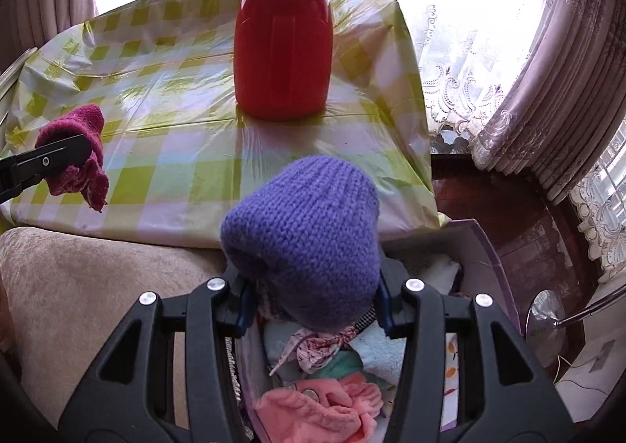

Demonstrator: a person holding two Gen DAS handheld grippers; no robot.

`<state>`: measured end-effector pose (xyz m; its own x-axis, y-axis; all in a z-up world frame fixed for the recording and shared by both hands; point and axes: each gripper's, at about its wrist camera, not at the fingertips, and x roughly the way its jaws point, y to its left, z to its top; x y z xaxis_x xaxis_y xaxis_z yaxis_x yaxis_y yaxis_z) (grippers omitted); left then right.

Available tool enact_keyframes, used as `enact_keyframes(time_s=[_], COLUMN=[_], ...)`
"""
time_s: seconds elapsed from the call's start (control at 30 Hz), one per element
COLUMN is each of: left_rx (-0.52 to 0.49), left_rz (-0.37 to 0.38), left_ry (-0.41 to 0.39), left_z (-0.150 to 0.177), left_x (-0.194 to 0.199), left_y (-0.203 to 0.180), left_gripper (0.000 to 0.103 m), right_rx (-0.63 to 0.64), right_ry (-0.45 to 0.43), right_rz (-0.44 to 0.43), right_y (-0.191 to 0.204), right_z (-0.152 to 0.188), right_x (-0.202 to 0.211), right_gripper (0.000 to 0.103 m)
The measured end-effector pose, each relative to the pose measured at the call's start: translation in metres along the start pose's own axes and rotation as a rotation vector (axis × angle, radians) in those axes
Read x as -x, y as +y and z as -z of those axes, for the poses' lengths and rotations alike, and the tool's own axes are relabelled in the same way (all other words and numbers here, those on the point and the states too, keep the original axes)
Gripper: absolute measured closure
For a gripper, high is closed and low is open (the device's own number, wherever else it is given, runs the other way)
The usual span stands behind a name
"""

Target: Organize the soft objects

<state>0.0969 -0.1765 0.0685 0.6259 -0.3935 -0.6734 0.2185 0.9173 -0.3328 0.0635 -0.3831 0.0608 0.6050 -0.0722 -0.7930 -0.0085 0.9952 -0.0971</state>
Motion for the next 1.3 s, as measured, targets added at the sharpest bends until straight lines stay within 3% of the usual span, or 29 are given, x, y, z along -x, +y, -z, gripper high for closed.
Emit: enact_keyframes(time_s=[0.43, 0.47, 0.53, 0.6, 0.77, 1.1, 1.3], left_rx=[-0.168, -0.180, -0.184, -0.170, -0.137, -0.107, -0.116], left_rz=[0.152, 0.164, 0.193, 0.198, 0.192, 0.110, 0.104], left_ry=[0.077, 0.081, 0.108, 0.135, 0.191, 0.339, 0.361], left_z=[0.030, 0.031, 0.033, 0.036, 0.044, 0.088, 0.090], left_x=[-0.009, -0.011, -0.020, -0.029, -0.034, -0.029, -0.033], left_y=[-0.101, -0.107, -0.114, -0.116, -0.112, -0.103, -0.101], left_gripper=[0.061, 0.059, 0.042, 0.030, 0.030, 0.020, 0.019], right_rx=[-0.214, -0.223, -0.239, -0.253, -0.273, -0.302, -0.274], right_ry=[0.007, 0.004, 0.006, 0.011, 0.004, 0.091, 0.089], right_rz=[0.104, 0.110, 0.114, 0.106, 0.099, 0.078, 0.087], right_y=[-0.108, -0.111, -0.116, -0.119, -0.119, -0.087, -0.080], right_z=[0.049, 0.052, 0.056, 0.059, 0.067, 0.108, 0.106], right_x=[0.035, 0.037, 0.038, 0.038, 0.044, 0.049, 0.048], right_gripper=[0.050, 0.049, 0.044, 0.040, 0.024, 0.023, 0.023])
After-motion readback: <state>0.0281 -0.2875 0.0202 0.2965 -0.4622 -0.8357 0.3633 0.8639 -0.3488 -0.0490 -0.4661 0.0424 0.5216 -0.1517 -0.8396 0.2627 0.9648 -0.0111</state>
